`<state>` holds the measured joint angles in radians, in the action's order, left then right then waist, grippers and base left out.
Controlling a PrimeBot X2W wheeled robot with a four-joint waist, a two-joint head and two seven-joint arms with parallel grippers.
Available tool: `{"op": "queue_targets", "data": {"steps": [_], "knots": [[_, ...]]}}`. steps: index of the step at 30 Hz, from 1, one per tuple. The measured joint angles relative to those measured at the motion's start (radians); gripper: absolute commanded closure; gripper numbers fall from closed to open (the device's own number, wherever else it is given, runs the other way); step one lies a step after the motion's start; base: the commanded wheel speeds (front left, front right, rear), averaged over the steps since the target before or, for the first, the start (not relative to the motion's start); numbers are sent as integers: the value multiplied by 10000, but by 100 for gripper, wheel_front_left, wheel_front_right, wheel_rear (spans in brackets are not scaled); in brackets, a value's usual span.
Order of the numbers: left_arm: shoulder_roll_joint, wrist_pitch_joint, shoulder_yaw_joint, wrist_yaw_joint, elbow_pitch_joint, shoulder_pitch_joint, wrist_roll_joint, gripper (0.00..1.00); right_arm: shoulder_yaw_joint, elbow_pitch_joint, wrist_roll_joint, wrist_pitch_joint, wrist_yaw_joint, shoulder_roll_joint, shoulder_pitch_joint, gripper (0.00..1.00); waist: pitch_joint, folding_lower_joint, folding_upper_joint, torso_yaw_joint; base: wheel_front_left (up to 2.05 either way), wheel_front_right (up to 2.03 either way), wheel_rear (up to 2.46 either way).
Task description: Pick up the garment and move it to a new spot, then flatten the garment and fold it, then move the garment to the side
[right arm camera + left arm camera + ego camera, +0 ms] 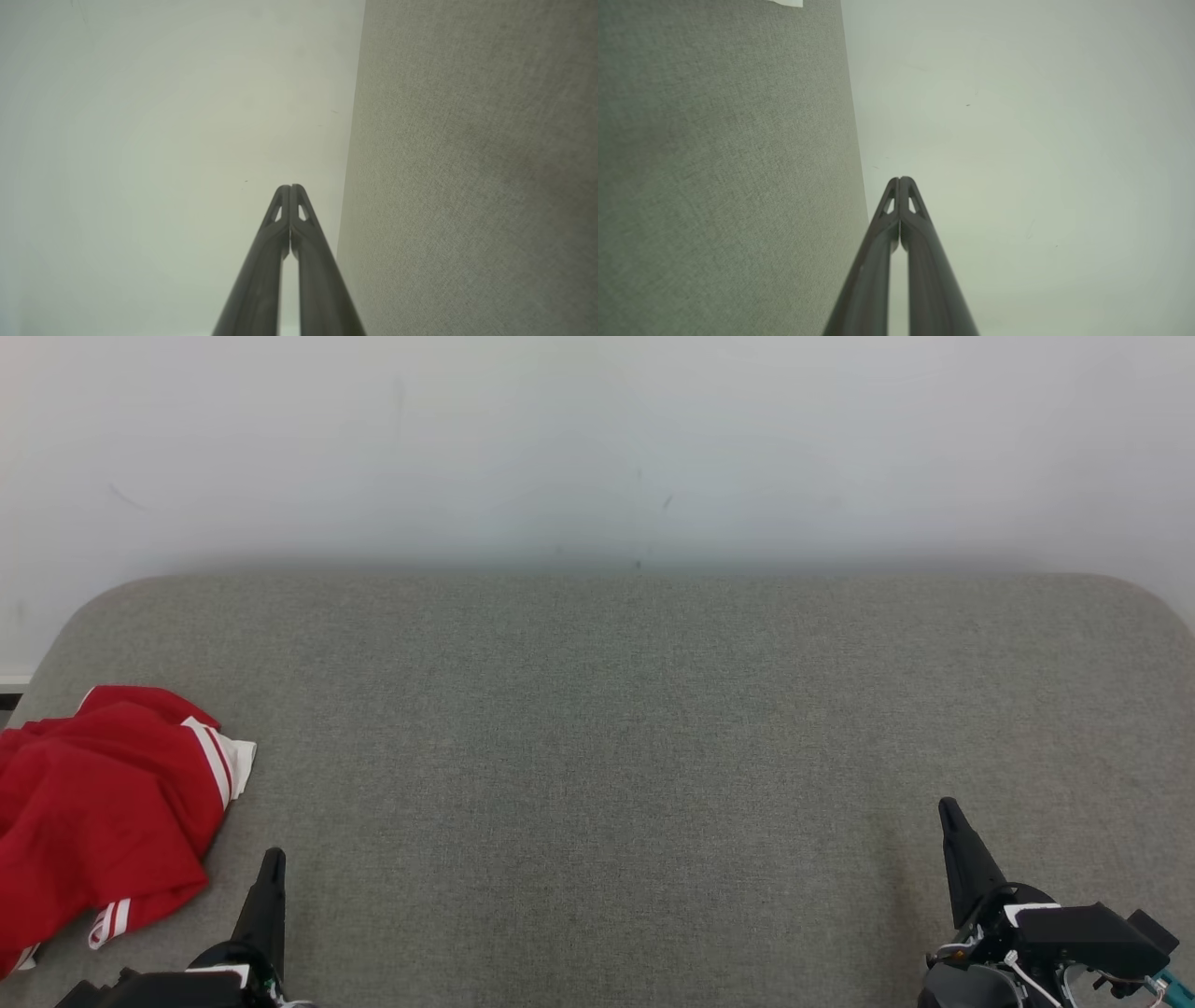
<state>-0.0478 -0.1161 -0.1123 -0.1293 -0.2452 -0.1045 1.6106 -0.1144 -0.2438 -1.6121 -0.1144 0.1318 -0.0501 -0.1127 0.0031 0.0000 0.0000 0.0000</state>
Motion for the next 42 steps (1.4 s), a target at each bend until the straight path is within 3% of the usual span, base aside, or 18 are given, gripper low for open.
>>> {"op": "queue_targets", "data": {"steps": [26, 27, 36, 42], "knots": [[2, 0, 2, 0, -10, 1, 0, 100, 0, -12, 0, 2, 0, 0, 1, 100, 0, 0, 0, 0, 0, 0, 0], [19, 0, 15, 4, -77, 35, 0, 0, 0, -81, 0, 4, 0, 6, 26, 0, 0, 0, 0, 0, 0, 0, 0], [88, 270, 132, 6, -387, 426, -169, 0, 201, -313, 123, 217, 0, 13, 381, 0, 22, 0, 0, 3, 0, 0, 0], [82, 546, 136, 6, -382, 434, -915, 0, 527, -297, 775, 552, 0, -148, 381, 0, 44, 0, 0, 5, 0, 0, 0]]}}
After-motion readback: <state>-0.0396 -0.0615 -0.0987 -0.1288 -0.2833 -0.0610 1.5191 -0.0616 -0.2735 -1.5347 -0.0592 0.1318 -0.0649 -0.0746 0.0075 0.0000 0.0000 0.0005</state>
